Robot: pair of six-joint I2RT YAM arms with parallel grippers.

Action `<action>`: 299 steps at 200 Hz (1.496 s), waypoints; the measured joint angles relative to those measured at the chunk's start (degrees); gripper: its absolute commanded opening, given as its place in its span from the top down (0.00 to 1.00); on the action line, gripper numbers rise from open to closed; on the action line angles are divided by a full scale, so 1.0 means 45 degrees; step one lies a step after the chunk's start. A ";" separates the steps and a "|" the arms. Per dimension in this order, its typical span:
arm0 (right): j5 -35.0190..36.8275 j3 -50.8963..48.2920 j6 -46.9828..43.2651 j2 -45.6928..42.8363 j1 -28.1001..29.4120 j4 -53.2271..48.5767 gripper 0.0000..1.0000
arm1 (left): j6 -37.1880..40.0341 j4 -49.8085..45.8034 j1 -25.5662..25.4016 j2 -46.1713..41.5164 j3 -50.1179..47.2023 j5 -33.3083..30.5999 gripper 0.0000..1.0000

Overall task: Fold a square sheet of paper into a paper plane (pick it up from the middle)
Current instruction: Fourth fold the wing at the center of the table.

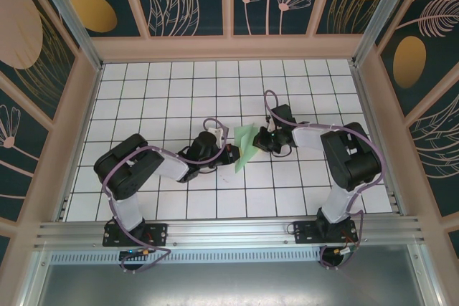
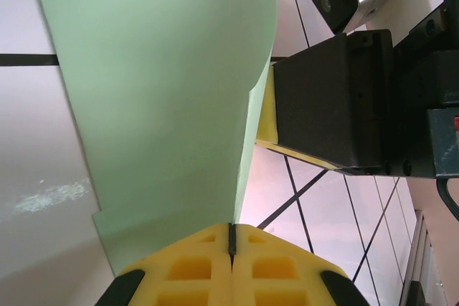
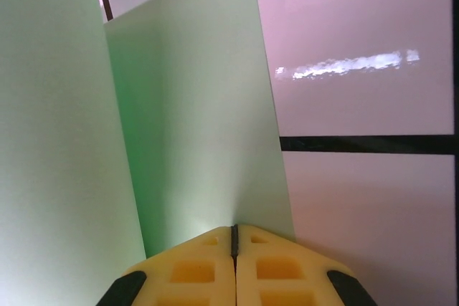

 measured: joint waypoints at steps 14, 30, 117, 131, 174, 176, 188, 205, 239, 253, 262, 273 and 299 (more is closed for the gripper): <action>0.0000 0.0024 -0.0010 0.0015 0.0000 -0.0019 0.92 | 0.0000 0.0126 0.0097 0.0000 -0.0112 -0.0010 1.00; 0.0000 0.0029 -0.0010 0.0019 0.0000 -0.0019 0.92 | 0.0005 0.0155 0.0185 0.0000 -0.0180 -0.0010 1.00; -0.0005 0.0092 -0.0049 0.0058 0.0015 -0.0068 0.91 | 0.0136 0.0248 0.0413 0.0316 -0.0209 0.0194 1.00; 0.0005 0.0097 -0.0049 0.0058 0.0024 -0.0073 0.91 | 0.0165 0.0243 0.0442 0.0340 -0.0209 0.0194 1.00; 0.0092 0.0228 -0.0053 0.0112 0.0107 -0.0170 0.91 | 0.0413 0.0175 0.0447 0.0384 -0.0194 0.0185 1.00; 0.0092 0.0233 -0.0049 0.0117 0.0112 -0.0175 0.91 | 0.0442 0.0165 0.0447 0.0393 -0.0189 0.0185 1.00; 0.0092 0.0272 -0.0053 0.0131 0.0121 -0.0209 0.91 | 0.0549 0.0068 0.0447 0.0427 -0.0141 0.0185 1.00; 0.0136 0.0282 -0.0053 0.0131 0.0155 -0.0228 0.91 | 0.0743 -0.0160 0.0447 0.0457 -0.0019 0.0160 1.00; 0.0233 0.0340 -0.0053 0.0131 0.0209 -0.0301 0.91 | 0.1195 -0.0724 0.0447 0.0457 0.0209 0.0029 1.00; 0.0233 0.0340 -0.0053 0.0131 0.0209 -0.0301 0.90 | 0.1336 -0.0860 0.0447 0.0457 0.0262 -0.0058 1.00; 0.0233 0.0340 -0.0053 0.0131 0.0214 -0.0296 0.90 | 0.1438 -0.0957 0.0447 0.0476 0.0287 -0.0121 1.00; 0.0228 0.0345 -0.0053 0.0131 0.0219 -0.0296 0.90 | 0.1506 -0.1030 0.0447 0.0500 0.0296 -0.0160 1.00; 0.0228 0.0355 -0.0058 0.0131 0.0233 -0.0301 0.90 | 0.1598 -0.1156 0.0447 0.0505 0.0374 -0.0189 1.00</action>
